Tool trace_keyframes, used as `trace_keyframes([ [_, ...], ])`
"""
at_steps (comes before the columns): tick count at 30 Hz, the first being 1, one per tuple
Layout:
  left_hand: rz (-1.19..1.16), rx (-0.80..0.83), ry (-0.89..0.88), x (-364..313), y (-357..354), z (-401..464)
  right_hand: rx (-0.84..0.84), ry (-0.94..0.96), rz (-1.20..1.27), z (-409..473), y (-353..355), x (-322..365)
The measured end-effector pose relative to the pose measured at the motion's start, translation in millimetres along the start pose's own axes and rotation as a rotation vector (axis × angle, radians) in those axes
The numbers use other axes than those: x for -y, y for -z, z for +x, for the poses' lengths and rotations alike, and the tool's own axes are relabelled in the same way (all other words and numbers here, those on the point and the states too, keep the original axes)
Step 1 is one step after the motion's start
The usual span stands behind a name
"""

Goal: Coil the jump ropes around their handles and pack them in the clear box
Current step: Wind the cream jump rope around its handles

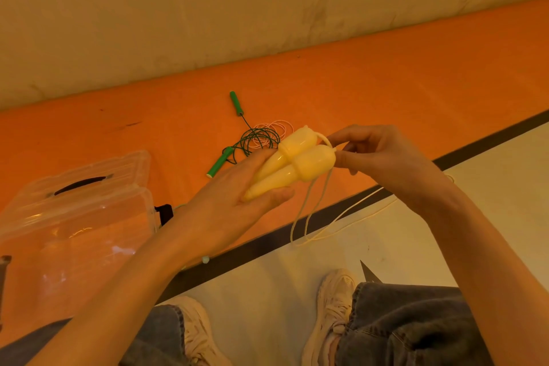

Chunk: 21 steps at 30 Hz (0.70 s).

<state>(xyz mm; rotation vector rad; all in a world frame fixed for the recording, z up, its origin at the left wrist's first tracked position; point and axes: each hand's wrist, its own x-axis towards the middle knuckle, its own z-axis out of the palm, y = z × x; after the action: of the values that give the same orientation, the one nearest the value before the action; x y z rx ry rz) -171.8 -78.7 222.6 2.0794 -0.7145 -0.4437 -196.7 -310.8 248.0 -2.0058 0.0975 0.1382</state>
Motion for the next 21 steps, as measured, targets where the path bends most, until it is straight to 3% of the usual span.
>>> trace_keyframes([
  [6, 0.002, 0.030, 0.010, 0.4, -0.1, 0.9, 0.022, 0.067, 0.017, 0.7, 0.4, -1.3],
  [14, -0.067, 0.034, -0.033, -0.5, -2.3, 1.9, -0.037, 0.099, -0.137, 1.5, -0.4, -0.3],
  [21, -0.299, 0.044, -0.023, -8.0, -3.5, 5.0, 0.091, 0.086, 0.304, -1.5, -2.3, 3.8],
])
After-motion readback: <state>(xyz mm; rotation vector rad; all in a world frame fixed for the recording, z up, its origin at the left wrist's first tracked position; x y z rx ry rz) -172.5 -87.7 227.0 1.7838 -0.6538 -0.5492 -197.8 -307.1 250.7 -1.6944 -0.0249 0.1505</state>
